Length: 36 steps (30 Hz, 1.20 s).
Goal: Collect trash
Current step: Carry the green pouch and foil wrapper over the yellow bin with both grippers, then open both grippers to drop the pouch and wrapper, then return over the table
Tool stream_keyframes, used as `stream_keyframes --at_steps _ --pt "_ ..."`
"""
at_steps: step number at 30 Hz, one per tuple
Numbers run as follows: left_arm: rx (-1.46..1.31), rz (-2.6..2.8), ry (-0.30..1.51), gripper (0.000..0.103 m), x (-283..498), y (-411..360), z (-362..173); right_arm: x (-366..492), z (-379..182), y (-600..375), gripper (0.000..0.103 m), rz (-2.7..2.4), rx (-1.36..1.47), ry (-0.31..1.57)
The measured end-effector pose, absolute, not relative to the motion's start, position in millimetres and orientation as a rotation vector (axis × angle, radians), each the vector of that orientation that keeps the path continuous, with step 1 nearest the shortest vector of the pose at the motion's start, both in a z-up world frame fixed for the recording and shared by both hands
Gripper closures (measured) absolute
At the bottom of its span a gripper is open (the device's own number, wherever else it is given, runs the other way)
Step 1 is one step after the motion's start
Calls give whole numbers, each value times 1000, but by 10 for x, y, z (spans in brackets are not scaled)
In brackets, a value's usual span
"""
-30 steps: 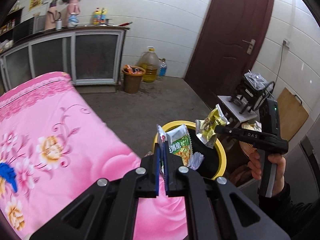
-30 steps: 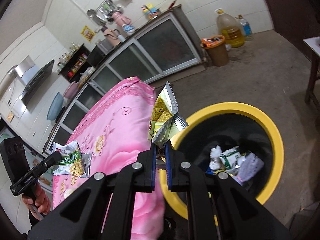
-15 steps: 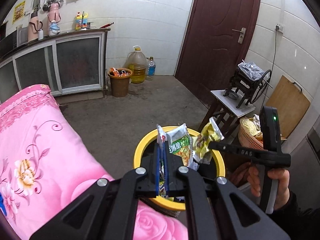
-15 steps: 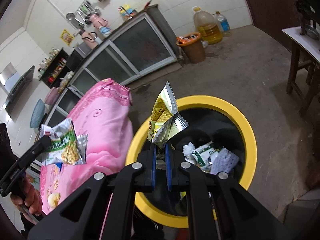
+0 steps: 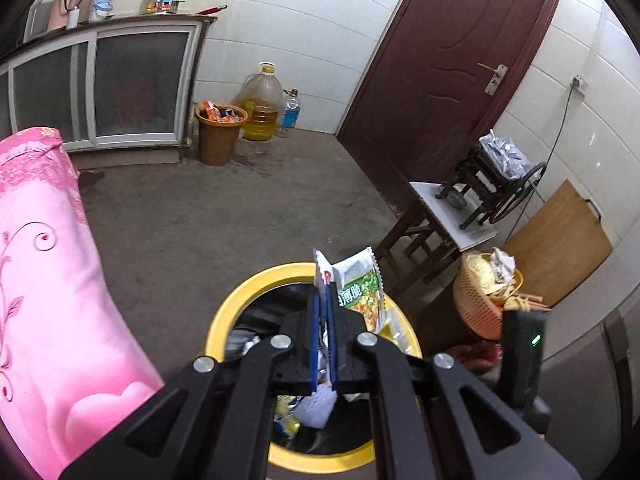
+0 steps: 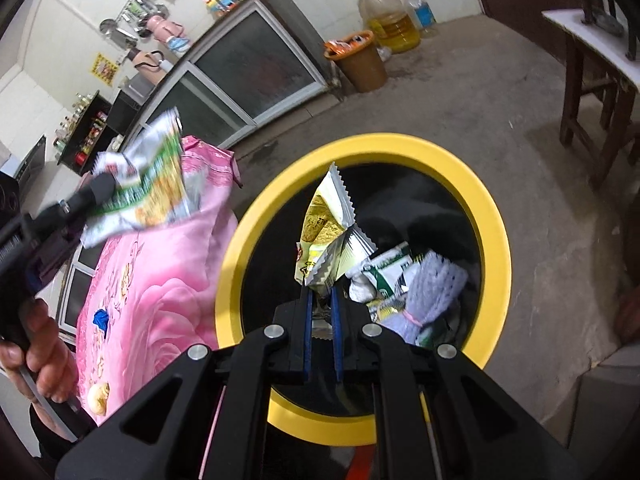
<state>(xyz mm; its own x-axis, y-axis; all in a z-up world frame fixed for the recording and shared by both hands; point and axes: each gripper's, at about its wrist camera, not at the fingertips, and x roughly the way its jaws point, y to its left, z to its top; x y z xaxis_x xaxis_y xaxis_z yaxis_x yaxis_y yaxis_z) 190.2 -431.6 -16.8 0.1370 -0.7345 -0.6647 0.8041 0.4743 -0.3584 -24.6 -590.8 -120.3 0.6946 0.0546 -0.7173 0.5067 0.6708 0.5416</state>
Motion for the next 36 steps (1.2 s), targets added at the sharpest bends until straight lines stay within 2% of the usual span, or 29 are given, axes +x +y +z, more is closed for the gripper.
stream_keyframes --at_steps 6,7,8,9,10,11,12,19,25,32,36 --pt "98 -1120 894 100 1844 -4522 -63 -292 -1301 -5882 93 -273 836 792" --pt "92 -1111 891 93 1847 -4529 -41 -303 -1301 -5883 90 -279 836 793" --pt "78 -1098 889 72 1854 -4534 -17 -314 -1288 -5887 87 -287 840 793" --pt "64 -1080 884 57 1851 -4527 6 -340 -1285 -5904 79 -300 844 789" --pt "41 -1054 870 32 1856 -4503 36 -374 -1277 -5929 65 -308 855 779" --pt "27 -1043 858 30 1862 -4481 63 -394 -1270 -5946 59 -311 861 773" --pt "22 -1041 854 30 1869 -4463 86 -430 -1260 -5967 55 -318 870 767" --pt "-2 -1018 849 30 1905 -4277 157 -608 -1173 -6019 55 -329 890 752" --pt "-41 -993 788 30 1965 -3684 290 -584 -960 -5962 55 -308 852 720" --pt "-7 -854 675 30 1900 -2323 374 18 -597 -5460 55 -130 706 720" --pt "52 -710 672 30 1720 -1333 247 555 -421 -4972 55 20 616 744"
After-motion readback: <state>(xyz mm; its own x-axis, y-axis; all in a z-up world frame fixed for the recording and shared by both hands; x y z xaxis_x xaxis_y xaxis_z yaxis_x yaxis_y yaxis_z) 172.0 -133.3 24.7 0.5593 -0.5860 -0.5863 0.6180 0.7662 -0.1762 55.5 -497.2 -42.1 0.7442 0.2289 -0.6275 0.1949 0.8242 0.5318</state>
